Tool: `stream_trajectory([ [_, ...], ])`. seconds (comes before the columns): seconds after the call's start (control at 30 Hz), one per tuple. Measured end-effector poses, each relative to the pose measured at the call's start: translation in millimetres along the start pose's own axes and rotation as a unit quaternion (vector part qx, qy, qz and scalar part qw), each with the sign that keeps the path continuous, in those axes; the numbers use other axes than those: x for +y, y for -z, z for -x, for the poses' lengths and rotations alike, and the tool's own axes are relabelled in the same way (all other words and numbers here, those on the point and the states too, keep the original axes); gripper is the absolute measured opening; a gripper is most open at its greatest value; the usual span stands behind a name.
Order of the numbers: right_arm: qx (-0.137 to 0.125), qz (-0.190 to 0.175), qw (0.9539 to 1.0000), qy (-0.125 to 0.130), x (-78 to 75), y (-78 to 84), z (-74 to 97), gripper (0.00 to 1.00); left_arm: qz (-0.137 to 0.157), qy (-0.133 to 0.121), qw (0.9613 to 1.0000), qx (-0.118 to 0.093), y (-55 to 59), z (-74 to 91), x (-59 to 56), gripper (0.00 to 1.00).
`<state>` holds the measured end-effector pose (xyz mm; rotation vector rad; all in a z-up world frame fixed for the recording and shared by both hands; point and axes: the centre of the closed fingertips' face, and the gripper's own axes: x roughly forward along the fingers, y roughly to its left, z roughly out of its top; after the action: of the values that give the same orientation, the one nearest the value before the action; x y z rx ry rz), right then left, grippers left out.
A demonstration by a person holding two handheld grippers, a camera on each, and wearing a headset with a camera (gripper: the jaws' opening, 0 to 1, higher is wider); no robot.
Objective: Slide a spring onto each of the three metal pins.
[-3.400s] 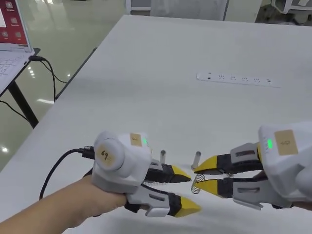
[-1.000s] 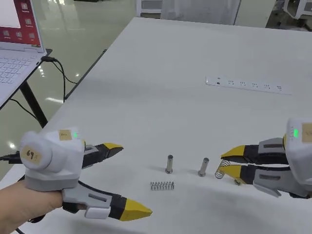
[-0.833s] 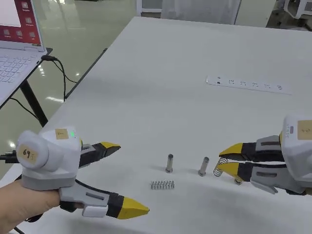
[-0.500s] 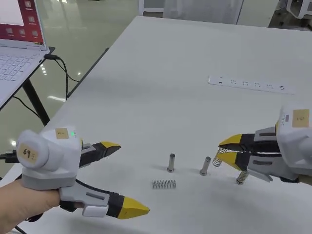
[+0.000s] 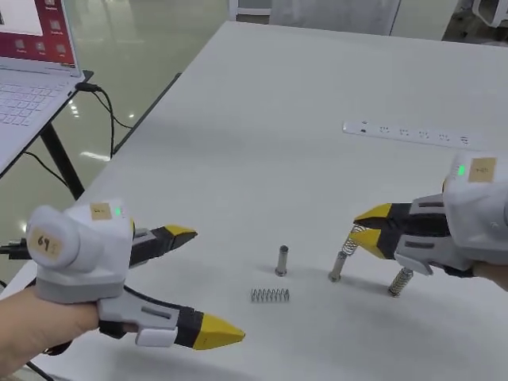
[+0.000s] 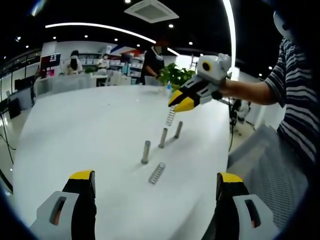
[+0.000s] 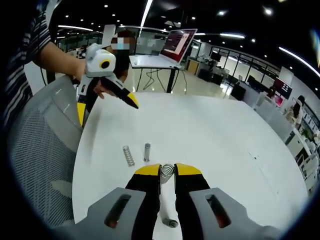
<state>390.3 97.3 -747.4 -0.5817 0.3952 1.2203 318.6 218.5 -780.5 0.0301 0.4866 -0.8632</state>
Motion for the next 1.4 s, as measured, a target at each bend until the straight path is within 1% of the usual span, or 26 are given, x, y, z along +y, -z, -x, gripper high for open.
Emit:
stream_trajectory([
  [0.2, 0.002, 0.003, 1.0, -0.003, 2.0, 1.2, -5.3, 0.07, 0.003, -0.002, 1.0, -0.001, 0.1, 0.7, 0.1, 0.98],
  [0.47, 0.018, 0.005, 0.9998, -0.005, 1.9, 13.8, -14.0, 0.07, 0.004, -0.001, 1.0, -0.002, -0.1, 2.3, -2.8, 0.97],
  [0.63, 0.027, 0.002, 0.9996, -0.01, 5.9, 21.8, -22.0, 0.07, 0.002, -0.005, 1.0, -0.006, -5.6, 4.3, -1.2, 0.98],
  [0.8, 0.047, -0.004, 0.9988, -0.013, 8.6, 36.8, -32.8, 0.07, -0.001, -0.009, 0.9999, -0.01, -11.3, 4.8, 3.1, 0.97],
  [0.9, 0.054, -0.012, 0.9984, -0.013, 8.0, 45.8, -38.4, 0.07, -0.003, -0.009, 0.9999, -0.009, -12.3, 3.6, 3.5, 0.97],
  [1.03, 0.07, -0.012, 0.9974, -0.014, 12.6, 59.3, -43.0, 0.07, -0.005, -0.008, 0.9999, -0.008, -13.3, 2.4, 3.8, 0.97],
  [1.07, 0.045, -0.016, 0.9988, -0.008, 11.2, 52.4, -44.0, 0.07, -0.005, -0.008, 0.9999, -0.009, -13.8, 2.4, 4.1, 0.97],
  [1.1, 0.058, -0.025, 0.998, -0.011, 11.4, 55.3, -42.5, 0.07, -0.005, -0.008, 0.9999, -0.009, -14.4, 2.6, 4.8, 0.97],
  [1.13, 0.054, -0.023, 0.9982, -0.009, 10.3, 54.2, -42.5, 0.07, -0.005, -0.008, 0.9999, -0.01, -14.8, 2.8, 5.2, 0.97],
  [1.4, 0.054, -0.022, 0.9982, -0.014, 11.0, 51.0, -41.2, 0.09, -0.006, -0.009, 0.9999, -0.01, -17.0, 3.3, 6.1, 0.97],
])
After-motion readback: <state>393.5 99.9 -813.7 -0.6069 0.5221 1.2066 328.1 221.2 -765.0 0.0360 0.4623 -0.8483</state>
